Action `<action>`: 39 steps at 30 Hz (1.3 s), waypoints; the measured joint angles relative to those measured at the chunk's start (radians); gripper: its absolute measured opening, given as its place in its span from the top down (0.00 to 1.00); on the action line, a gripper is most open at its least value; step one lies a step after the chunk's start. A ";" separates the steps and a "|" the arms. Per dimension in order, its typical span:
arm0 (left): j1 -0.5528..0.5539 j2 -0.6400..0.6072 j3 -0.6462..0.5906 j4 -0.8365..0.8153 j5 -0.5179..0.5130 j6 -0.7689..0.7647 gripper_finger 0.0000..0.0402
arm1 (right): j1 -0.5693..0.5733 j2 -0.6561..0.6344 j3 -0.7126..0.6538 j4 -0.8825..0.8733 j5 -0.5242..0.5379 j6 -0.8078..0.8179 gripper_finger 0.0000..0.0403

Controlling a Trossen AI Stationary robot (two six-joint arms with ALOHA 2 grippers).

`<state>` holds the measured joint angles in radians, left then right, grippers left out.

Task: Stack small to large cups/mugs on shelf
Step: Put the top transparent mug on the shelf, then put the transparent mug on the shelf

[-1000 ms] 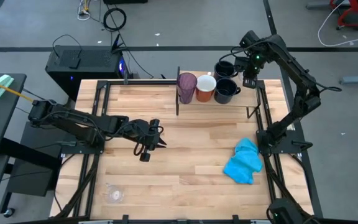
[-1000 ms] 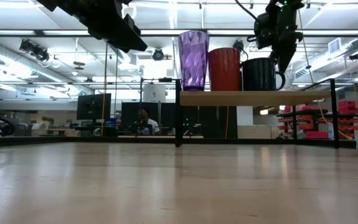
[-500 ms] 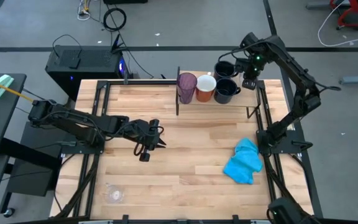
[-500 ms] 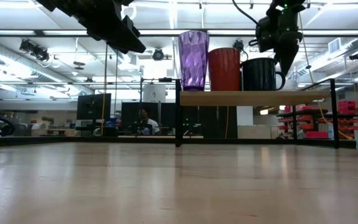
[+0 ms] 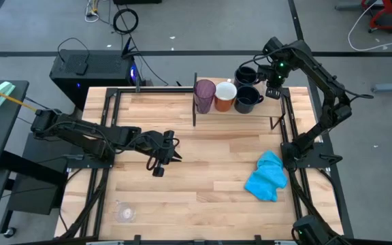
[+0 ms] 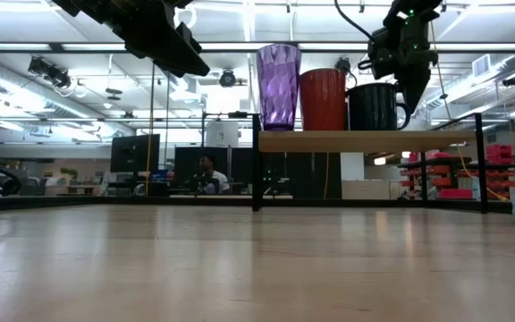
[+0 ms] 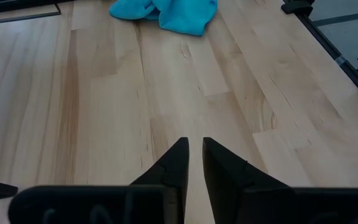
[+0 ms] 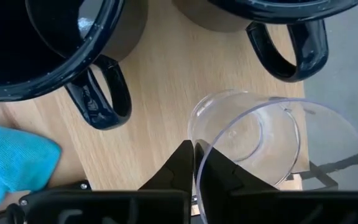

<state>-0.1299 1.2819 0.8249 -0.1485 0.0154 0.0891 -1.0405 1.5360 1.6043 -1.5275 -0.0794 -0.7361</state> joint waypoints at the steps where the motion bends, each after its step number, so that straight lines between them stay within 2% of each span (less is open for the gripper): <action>1: 0.000 0.000 0.000 0.000 0.000 0.000 0.87 | 0.000 0.000 0.000 0.001 0.000 0.000 0.93; 11: 0.000 0.000 0.000 -0.007 0.000 0.000 0.87 | 0.000 0.000 0.000 0.021 0.074 0.000 0.73; 17: 0.000 0.000 0.000 -0.007 0.000 0.000 0.88 | 0.002 0.000 0.000 0.031 0.105 0.000 0.65; 26: 0.000 0.000 0.000 -0.007 0.000 -0.001 0.86 | 0.040 -0.009 0.006 0.027 0.194 0.019 0.61; 34: 0.000 0.000 0.000 -0.006 0.000 -0.001 0.88 | 0.072 -0.091 0.011 0.024 0.219 0.068 0.59; 39: 0.000 0.000 0.000 -0.006 0.000 -0.001 0.88 | 0.082 -0.147 0.011 0.024 0.327 0.156 0.59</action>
<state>-0.1299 1.2819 0.8249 -0.1544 0.0154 0.0883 -0.9585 1.3895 1.6154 -1.5036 0.2479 -0.5803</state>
